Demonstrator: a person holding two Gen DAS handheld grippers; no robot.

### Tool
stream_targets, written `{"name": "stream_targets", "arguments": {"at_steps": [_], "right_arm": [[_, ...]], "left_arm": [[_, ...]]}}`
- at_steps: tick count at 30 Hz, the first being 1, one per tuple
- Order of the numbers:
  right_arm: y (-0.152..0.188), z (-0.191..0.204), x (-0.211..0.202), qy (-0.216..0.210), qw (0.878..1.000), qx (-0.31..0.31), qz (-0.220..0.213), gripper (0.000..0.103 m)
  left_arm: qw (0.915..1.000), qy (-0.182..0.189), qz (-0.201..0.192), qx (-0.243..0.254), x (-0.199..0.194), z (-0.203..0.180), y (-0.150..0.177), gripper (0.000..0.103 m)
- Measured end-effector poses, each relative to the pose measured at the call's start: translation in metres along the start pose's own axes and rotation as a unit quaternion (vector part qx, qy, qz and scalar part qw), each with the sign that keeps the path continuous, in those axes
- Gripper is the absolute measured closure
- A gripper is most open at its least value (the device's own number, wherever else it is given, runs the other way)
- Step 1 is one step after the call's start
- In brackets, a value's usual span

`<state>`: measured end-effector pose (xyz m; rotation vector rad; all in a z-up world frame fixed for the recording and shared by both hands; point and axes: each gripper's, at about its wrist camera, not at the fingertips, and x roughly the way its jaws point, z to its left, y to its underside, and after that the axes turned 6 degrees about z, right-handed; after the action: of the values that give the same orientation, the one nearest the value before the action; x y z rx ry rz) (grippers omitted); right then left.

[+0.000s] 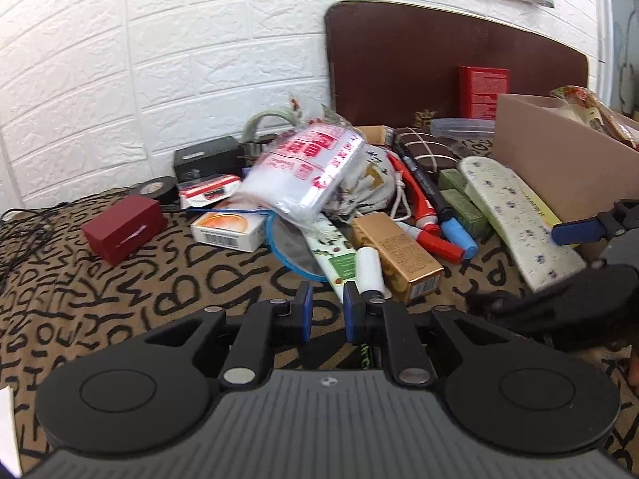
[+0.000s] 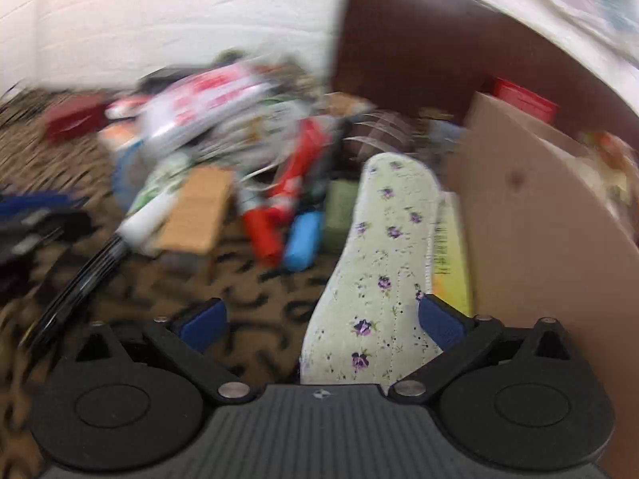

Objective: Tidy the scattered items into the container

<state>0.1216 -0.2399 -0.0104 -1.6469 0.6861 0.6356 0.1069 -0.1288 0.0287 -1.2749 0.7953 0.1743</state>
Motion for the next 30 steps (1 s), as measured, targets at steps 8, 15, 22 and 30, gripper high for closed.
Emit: {"name": "stream_targets", "arguments": {"at_steps": [8,15,22,30], "right_arm": [[0.011,0.001,-0.012,0.005,0.999,-0.027,-0.016,0.000],[0.006,0.003,0.006,0.031,0.999,0.004,-0.026,0.000],[0.017,-0.003,-0.014,-0.120,0.992,-0.048,-0.010,0.019],[0.029,-0.014,-0.022,-0.120,0.993,0.003,0.004,0.004]], "left_arm": [[0.9968,-0.020,0.047,0.061,0.029,-0.011,-0.004,0.084],[0.9957,-0.059,0.025,0.067,0.031,-0.014,0.005,0.066],[0.9978,-0.009,0.021,0.062,0.021,-0.008,0.017,0.076],[0.9960,-0.034,0.037,0.074,0.024,-0.018,0.012,0.067]]}}
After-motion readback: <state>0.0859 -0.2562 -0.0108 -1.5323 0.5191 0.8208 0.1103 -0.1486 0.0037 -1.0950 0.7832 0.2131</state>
